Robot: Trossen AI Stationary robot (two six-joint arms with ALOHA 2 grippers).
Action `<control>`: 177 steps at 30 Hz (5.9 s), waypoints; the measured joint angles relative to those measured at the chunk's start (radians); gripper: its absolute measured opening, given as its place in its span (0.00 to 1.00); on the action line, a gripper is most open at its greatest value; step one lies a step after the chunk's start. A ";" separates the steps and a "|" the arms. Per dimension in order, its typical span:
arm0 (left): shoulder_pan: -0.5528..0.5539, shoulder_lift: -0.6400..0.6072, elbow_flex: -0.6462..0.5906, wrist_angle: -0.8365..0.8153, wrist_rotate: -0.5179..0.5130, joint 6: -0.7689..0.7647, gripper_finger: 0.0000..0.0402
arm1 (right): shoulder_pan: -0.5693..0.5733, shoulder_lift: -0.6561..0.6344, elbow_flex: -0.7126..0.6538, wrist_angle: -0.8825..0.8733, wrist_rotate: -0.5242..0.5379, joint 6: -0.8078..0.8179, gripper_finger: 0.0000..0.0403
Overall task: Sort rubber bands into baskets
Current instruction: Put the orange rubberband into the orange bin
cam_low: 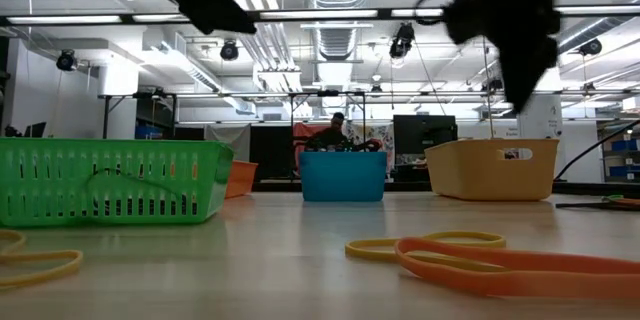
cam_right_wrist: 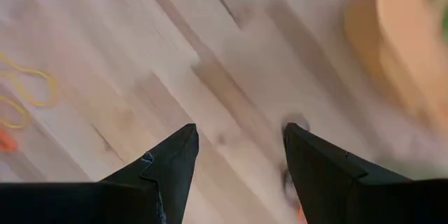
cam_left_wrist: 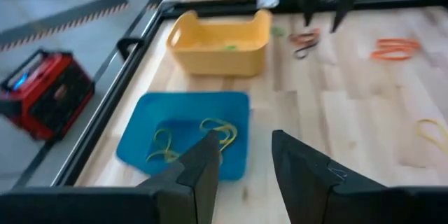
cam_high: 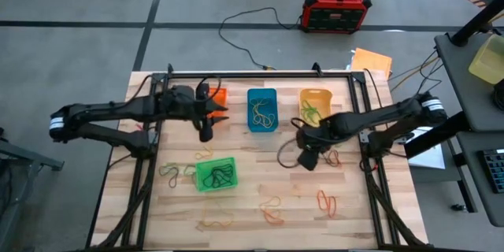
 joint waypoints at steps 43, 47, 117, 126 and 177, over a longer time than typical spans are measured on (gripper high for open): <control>-0.059 0.051 0.000 0.053 -0.008 0.034 0.29 | 0.482 0.390 0.067 0.181 -0.131 0.878 0.51; -0.059 0.057 0.000 0.052 -0.008 0.034 0.29 | 0.485 0.385 0.031 0.177 -0.122 0.899 0.51; -0.131 0.298 -0.284 0.943 0.318 -0.231 0.60 | -0.030 0.213 -0.072 1.522 0.052 -1.092 0.02; -0.131 0.353 -0.232 0.940 0.366 -0.230 0.53 | -0.029 0.213 -0.072 1.501 0.060 -1.103 0.02; 0.504 0.374 0.075 -0.393 -0.045 0.009 0.00 | -0.032 0.106 -0.072 1.117 0.227 -0.794 0.47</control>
